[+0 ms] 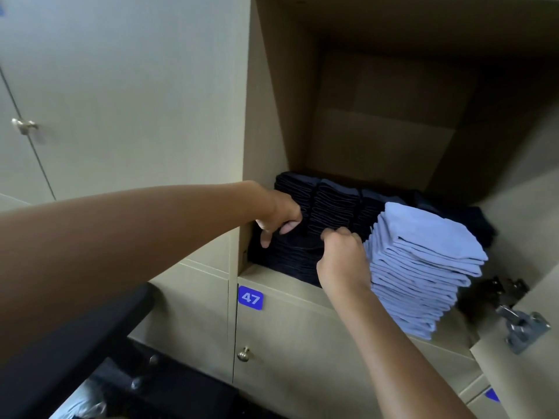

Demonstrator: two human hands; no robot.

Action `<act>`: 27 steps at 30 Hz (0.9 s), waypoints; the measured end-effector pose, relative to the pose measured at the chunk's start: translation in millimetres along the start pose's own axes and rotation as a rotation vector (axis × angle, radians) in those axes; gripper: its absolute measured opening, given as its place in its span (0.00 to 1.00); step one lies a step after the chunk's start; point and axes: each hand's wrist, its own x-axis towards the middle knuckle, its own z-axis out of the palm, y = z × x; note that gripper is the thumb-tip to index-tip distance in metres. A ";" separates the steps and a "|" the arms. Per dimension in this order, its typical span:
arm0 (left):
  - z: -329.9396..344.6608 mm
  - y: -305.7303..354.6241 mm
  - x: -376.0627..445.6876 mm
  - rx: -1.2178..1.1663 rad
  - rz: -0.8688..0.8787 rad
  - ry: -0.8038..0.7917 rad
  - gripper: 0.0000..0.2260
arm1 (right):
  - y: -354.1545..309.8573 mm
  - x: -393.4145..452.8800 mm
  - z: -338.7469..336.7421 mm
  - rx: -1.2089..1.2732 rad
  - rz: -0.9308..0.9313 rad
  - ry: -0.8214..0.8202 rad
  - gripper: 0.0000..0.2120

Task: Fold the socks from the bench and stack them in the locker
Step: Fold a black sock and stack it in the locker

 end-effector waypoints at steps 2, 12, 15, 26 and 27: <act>1.7 0.7 -0.6 0.015 0.007 -0.009 0.19 | -0.3 -1.2 2.0 0.003 0.009 0.007 0.24; 8.6 4.1 -4.8 0.056 0.020 -0.049 0.20 | 0.9 2.8 10.6 0.174 0.033 0.074 0.21; 9.9 2.8 -5.1 0.053 0.020 -0.035 0.20 | 6.4 4.0 17.1 0.117 -0.018 0.081 0.21; 14.3 3.2 -6.2 0.028 0.014 0.005 0.19 | 8.7 -17.4 21.6 -0.177 -0.159 -0.255 0.33; 13.9 3.6 -6.9 0.024 0.012 0.002 0.19 | 9.6 -21.2 22.4 -0.173 -0.168 -0.287 0.38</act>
